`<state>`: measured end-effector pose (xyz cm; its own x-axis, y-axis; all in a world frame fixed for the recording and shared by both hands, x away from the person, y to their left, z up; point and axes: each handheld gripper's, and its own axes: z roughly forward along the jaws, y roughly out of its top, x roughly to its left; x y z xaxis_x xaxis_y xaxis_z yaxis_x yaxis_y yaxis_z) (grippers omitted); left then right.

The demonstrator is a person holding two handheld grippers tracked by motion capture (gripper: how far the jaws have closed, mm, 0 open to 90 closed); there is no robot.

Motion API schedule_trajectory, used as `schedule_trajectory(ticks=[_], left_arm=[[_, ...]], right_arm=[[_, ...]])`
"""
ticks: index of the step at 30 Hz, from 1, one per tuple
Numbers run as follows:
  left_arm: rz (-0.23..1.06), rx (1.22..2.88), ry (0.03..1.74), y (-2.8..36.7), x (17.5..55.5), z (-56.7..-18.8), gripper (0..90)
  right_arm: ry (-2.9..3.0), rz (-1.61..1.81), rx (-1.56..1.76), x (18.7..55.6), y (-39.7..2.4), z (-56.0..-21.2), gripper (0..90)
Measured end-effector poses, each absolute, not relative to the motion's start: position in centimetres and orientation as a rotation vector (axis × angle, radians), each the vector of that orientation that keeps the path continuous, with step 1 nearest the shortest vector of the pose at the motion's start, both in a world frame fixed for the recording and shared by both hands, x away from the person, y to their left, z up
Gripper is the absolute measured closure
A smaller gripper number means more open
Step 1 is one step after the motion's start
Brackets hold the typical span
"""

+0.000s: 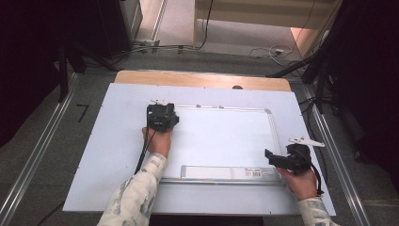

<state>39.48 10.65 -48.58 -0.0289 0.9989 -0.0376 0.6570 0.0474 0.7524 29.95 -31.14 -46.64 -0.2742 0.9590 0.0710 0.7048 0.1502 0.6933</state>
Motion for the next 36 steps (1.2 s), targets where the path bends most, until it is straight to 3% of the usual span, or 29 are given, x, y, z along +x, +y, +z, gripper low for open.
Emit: schedule_trajectory(ticks=[14, 36], left_arm=[[0.808, 1.663, 1.689, 10.6, 39.4, -48.3, 37.2], [0.690, 1.645, 1.526, 12.9, 34.2, -46.0, 26.3]], right_arm=[[2.046, 0.892, 1.591, 30.0, -31.2, -46.7, 5.0], [2.043, 0.884, 1.584, 29.8, -31.0, -46.7, 4.9]])
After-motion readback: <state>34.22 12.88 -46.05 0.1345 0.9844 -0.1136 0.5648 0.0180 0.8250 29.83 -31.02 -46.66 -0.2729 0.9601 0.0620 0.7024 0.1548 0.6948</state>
